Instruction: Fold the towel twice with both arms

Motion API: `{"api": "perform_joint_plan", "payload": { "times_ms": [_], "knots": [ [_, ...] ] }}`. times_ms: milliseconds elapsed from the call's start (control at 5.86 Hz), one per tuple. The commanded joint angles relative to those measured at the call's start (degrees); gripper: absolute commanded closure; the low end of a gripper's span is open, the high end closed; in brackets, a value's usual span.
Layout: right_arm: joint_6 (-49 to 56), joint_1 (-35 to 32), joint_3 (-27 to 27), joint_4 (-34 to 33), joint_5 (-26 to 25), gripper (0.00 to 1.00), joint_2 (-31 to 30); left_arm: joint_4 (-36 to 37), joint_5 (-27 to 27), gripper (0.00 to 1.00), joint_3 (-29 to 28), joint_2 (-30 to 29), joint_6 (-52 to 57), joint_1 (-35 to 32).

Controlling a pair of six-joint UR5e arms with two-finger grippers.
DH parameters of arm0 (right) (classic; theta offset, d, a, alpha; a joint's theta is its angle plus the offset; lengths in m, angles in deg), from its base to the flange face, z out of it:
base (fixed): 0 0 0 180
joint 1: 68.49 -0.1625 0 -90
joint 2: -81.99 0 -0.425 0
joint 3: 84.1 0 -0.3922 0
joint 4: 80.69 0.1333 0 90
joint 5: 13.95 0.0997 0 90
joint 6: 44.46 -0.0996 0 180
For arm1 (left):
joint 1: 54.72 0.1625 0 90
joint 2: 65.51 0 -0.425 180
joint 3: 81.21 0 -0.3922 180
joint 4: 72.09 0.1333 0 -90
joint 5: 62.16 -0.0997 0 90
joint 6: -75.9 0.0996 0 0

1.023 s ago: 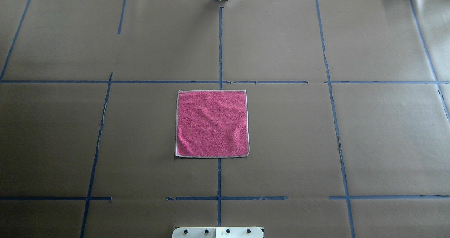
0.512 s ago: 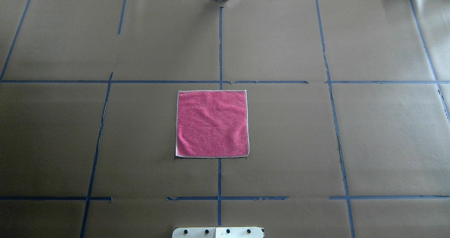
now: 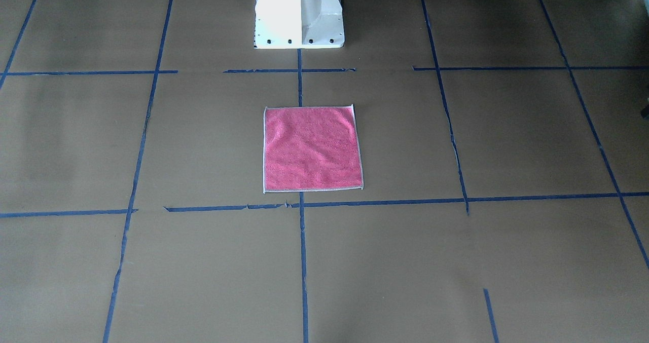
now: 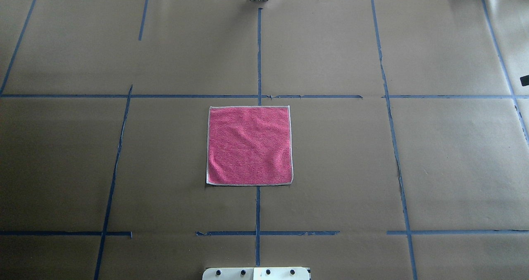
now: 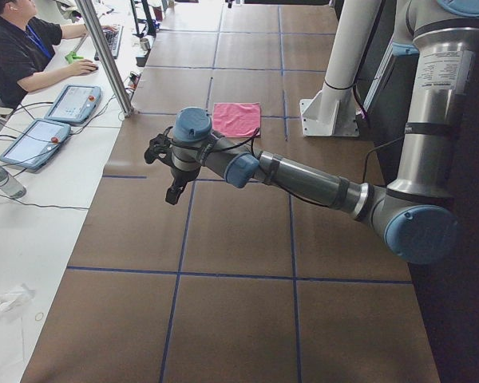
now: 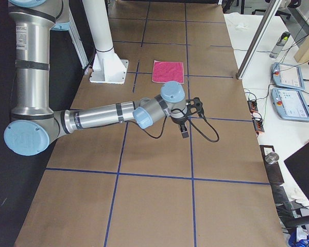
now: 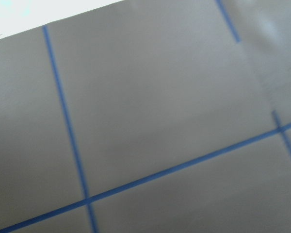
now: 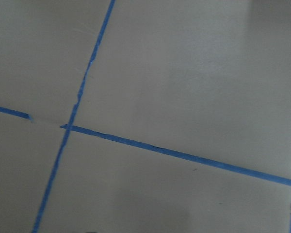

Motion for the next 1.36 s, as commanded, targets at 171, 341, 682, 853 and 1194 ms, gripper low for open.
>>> {"api": "perform_joint_plan", "payload": {
  "times_ms": [171,341,682,853,1194],
  "knots": [
    [-18.1,13.3,15.2,-16.8,-3.8,0.0,4.7,-3.3,-5.2,0.0,8.3,-0.3,-27.4,18.5],
    [-30.0,21.7,17.4,-15.8,-9.7,0.0,6.1,-3.1,-11.9,0.0,12.0,-0.7,-37.8,26.6],
    [-53.3,39.2,17.2,-13.8,-25.8,0.0,13.9,-2.8,-24.8,0.0,12.1,-6.8,-54.7,41.9],
    [-56.8,47.7,16.0,-14.1,-34.2,0.0,15.7,-0.5,-31.8,0.01,10.5,-11.0,-61.6,51.1],
    [-61.1,54.2,9.6,-13.9,-41.0,0.01,20.5,1.7,-38.8,0.26,2.9,-18.7,-69.0,57.7]
  ]
}}
